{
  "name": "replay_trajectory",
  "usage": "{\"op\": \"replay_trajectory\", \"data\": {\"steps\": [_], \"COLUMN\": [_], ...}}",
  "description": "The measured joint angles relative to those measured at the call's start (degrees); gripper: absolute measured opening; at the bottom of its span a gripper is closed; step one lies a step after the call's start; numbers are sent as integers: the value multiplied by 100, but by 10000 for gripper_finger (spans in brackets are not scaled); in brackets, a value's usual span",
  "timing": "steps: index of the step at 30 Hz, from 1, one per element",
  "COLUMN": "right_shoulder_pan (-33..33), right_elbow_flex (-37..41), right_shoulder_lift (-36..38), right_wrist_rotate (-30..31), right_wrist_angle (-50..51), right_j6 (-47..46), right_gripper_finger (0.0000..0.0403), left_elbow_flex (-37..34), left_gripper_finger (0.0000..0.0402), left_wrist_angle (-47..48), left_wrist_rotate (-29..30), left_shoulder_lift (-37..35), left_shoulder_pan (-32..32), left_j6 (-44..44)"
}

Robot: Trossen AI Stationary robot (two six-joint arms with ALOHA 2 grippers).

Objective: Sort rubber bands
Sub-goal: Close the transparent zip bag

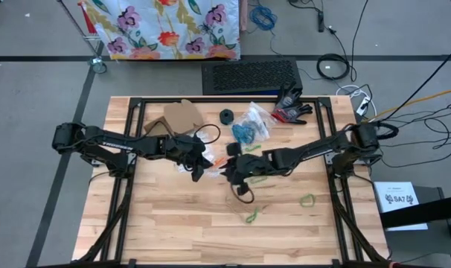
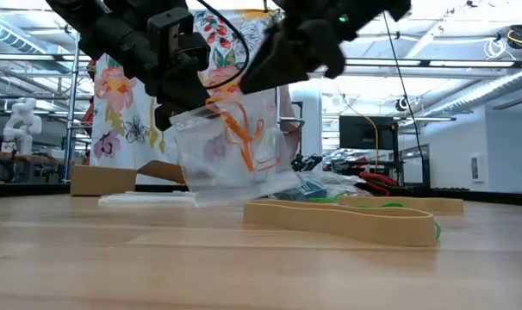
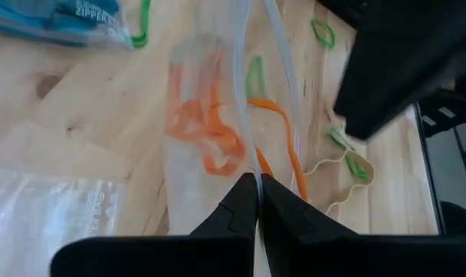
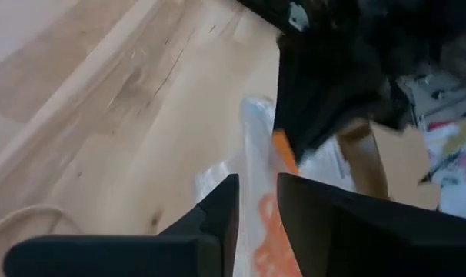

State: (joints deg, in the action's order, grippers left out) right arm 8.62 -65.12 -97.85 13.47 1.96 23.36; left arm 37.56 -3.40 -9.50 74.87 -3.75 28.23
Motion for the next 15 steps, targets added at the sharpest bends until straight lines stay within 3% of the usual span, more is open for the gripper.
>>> {"op": "replay_trajectory", "data": {"steps": [7, 15], "right_shoulder_pan": [-46, -270], "right_elbow_flex": [-967, -1102], "right_shoulder_lift": [-592, -723], "right_wrist_rotate": [9, 250], "right_wrist_angle": [709, 1581], "right_j6": [480, 409], "right_gripper_finger": [83, 73], "left_elbow_flex": [0, 0], "left_gripper_finger": [12, 12], "left_wrist_angle": [141, 271], "left_wrist_rotate": [-9, -47], "left_shoulder_lift": [0, 2], "left_shoulder_pan": [0, 0], "left_j6": [2, 4]}}
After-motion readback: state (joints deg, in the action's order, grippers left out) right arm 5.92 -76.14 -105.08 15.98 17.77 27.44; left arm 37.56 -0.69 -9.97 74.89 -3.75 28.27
